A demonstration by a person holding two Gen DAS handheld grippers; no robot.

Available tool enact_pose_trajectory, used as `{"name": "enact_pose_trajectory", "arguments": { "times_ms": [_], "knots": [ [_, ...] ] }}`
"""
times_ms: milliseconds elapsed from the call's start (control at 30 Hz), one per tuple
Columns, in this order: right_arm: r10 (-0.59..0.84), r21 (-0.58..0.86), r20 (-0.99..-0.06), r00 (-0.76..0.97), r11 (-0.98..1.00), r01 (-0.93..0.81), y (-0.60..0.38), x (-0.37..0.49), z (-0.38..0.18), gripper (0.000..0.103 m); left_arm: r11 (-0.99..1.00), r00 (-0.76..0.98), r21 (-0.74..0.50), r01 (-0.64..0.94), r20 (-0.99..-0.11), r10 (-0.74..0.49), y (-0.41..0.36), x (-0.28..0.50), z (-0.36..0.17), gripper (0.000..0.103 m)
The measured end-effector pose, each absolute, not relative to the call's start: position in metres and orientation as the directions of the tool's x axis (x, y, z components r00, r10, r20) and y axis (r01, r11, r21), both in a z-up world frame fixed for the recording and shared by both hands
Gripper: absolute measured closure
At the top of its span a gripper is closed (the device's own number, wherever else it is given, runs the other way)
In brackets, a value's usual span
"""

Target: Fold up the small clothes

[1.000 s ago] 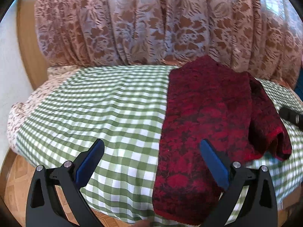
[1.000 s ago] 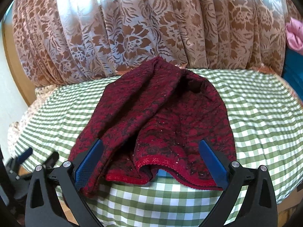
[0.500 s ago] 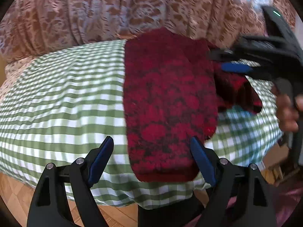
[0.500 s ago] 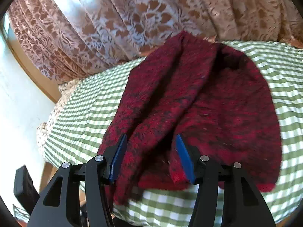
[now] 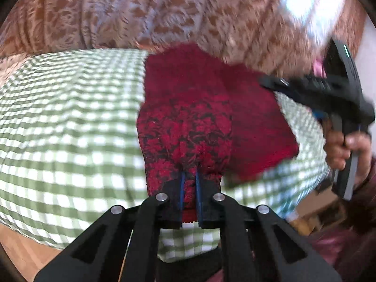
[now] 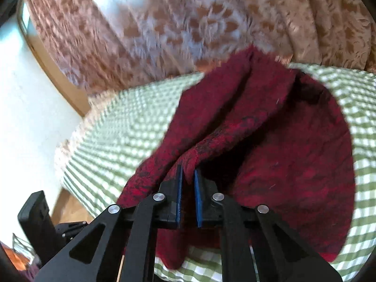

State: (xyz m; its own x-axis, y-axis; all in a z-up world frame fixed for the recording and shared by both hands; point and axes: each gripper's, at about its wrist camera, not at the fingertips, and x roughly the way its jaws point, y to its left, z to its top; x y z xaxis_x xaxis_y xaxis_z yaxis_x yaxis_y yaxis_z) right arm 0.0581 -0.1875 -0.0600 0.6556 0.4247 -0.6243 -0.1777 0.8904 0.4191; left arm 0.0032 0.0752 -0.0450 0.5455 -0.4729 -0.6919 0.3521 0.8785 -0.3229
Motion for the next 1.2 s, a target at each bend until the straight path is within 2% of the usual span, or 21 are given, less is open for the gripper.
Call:
{"name": "enact_pose_trajectory", "arguments": {
  "times_ms": [133,267,333,467,567,700,767,800,833,900,1000,1033,1100,1200],
  "knots": [
    [0.371,0.43,-0.536,0.759,0.893,-0.133,-0.236,0.052,-0.026,0.095,0.883,0.608,-0.39,0.262,-0.644,-0.465,0.106,0.036,-0.026,0.097],
    [0.199,0.35,-0.502,0.842,0.937,-0.013,-0.295,0.056,-0.001,0.096,0.906,0.678,-0.398,0.142,-0.628,-0.382,0.134,0.089,-0.012,0.097],
    [0.126,0.351,-0.512,0.849,0.934,0.073,-0.334,0.067,0.0,0.103,0.917,0.702,-0.389,0.089,-0.629,-0.335,0.144,0.114,-0.008,0.097],
    [0.012,0.401,-0.539,0.842,0.883,0.244,-0.41,0.089,-0.006,0.103,0.932,0.736,-0.361,-0.036,-0.641,-0.22,0.166,0.175,-0.002,0.097],
    [-0.112,0.371,-0.582,0.805,0.845,0.386,-0.461,0.107,-0.018,0.103,0.938,0.734,-0.314,-0.147,-0.67,-0.109,0.182,0.214,-0.005,0.097],
    [-0.157,0.328,-0.623,0.766,0.837,0.438,-0.49,0.119,-0.032,0.103,0.919,0.679,-0.227,-0.322,-0.732,0.057,0.207,0.26,-0.018,0.096],
    [-0.119,0.32,-0.652,0.749,0.852,0.414,-0.486,0.121,-0.042,0.087,0.897,0.639,-0.199,-0.394,-0.761,0.112,0.218,0.275,-0.026,0.094],
    [-0.107,0.305,-0.663,0.741,0.866,0.397,-0.479,0.121,-0.046,0.057,0.887,0.628,-0.189,-0.421,-0.766,0.135,0.221,0.278,-0.029,0.09],
    [-0.093,0.297,-0.667,0.74,0.877,0.378,-0.471,0.118,-0.051,0.038,0.875,0.625,-0.179,-0.451,-0.763,0.166,0.223,0.276,-0.029,0.087],
    [-0.047,0.287,-0.678,0.734,0.902,0.322,-0.45,0.112,-0.06,0.037,0.881,0.643,-0.197,-0.431,-0.752,0.146,0.219,0.269,-0.029,0.069],
    [0.055,0.274,-0.709,0.703,0.94,0.202,-0.407,0.103,-0.074,0.037,0.922,0.667,-0.21,-0.325,-0.742,0.066,0.195,0.247,-0.034,0.062],
    [0.095,0.284,-0.718,0.69,0.945,0.165,-0.394,0.101,-0.078,0.037,0.935,0.669,-0.226,-0.273,-0.743,0.015,0.184,0.24,-0.038,0.06],
    [0.194,0.294,-0.747,0.636,0.954,0.054,-0.355,0.094,-0.091,0.037,0.95,0.648,-0.276,-0.145,-0.752,-0.12,0.154,0.219,-0.054,0.049],
    [0.233,0.227,-0.817,0.528,0.971,-0.077,-0.302,0.086,-0.115,0.037,0.932,0.565,-0.364,-0.004,-0.77,-0.298,0.117,0.189,-0.085,0.045]
  ]
}}
